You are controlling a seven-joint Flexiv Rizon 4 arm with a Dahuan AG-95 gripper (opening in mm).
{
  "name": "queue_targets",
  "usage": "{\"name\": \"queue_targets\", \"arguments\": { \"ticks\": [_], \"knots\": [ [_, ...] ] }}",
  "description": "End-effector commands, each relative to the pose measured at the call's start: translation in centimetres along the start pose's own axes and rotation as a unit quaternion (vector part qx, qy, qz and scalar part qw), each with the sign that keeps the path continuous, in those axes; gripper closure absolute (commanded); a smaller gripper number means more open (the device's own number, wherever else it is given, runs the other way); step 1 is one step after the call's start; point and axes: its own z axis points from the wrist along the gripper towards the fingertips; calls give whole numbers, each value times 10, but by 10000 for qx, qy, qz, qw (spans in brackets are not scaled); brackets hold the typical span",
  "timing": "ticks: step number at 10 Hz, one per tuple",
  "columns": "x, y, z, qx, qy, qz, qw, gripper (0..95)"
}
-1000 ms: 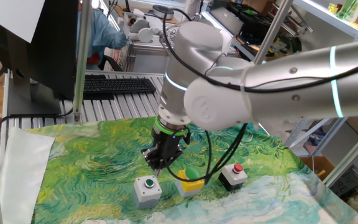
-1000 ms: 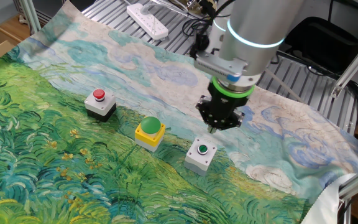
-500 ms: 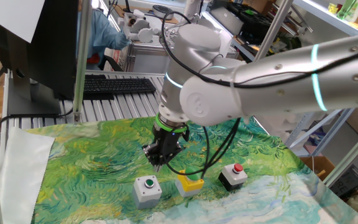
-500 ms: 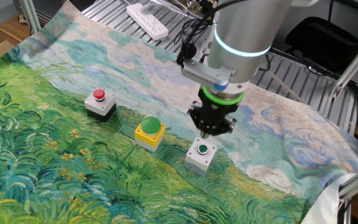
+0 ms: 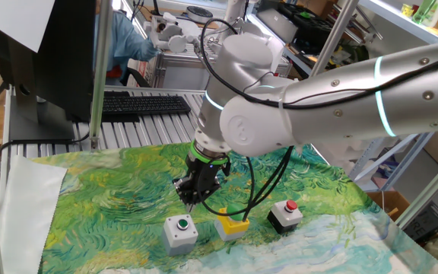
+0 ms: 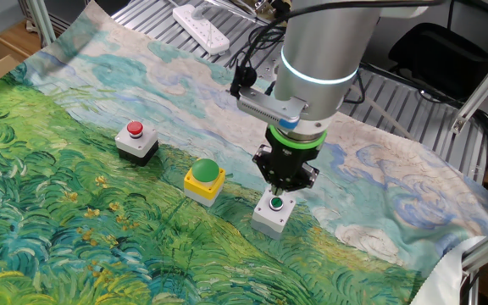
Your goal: Press three buttons from left to right in sequence
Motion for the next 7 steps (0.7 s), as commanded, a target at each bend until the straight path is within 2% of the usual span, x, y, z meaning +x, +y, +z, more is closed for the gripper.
{"name": "queue_targets", "arguments": {
  "ticks": [1,3,6,7],
  "knots": [
    [-1,1,2,-1,2,0,10000,950],
    [-1,2,3,54,14,-15,10000,950],
    [0,3,3,26,13,8,10000,950],
    [0,3,7,26,12,18,10000,950]
  ]
}}
